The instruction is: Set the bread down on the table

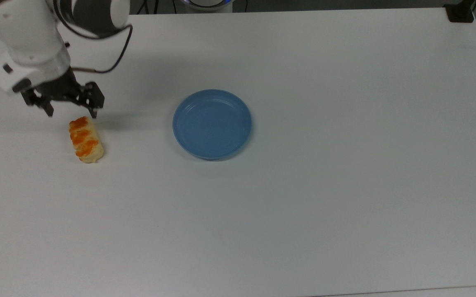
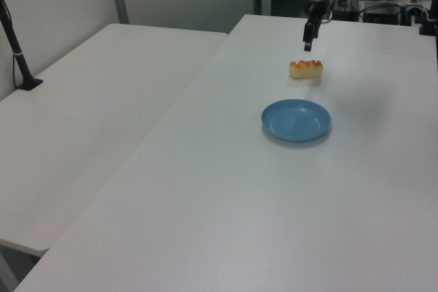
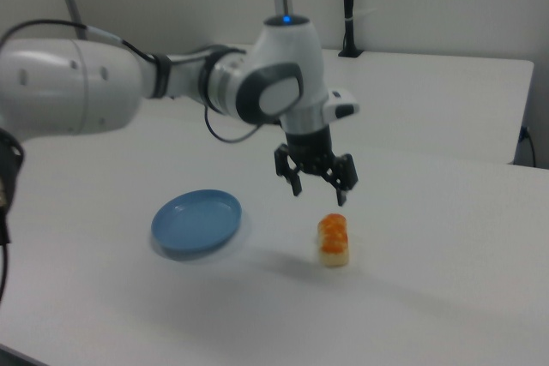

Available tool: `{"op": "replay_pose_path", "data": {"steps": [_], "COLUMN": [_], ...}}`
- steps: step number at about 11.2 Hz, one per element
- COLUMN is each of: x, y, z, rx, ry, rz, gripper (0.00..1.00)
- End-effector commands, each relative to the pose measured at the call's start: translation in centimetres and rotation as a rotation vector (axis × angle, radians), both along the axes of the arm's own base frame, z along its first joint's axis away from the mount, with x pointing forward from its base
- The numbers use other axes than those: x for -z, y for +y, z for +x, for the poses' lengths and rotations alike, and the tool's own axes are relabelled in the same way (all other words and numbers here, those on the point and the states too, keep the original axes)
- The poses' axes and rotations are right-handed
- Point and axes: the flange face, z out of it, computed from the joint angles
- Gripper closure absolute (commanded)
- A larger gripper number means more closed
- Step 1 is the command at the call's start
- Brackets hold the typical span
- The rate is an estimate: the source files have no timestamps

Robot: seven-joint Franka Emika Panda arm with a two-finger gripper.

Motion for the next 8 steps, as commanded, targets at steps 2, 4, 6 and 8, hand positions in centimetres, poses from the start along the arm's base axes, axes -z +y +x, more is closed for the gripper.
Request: {"op": "replay_pose_path", "data": {"steps": [2,4,6,8], "x": [-12.5,-16.1,-18.8,-19.7], "y": [2.5,5.1,9.1,13.1], "z": [-6.9,-8.9,-9.9,-10.2], "rx": [0.197,0.289,0.33,0.336], "ry": [0.046,0.055,0.045,0.058], "rz": [0.043,0.054,0.059,0.063], "gripper": [0.0,0.0,0.0,0.0]}}
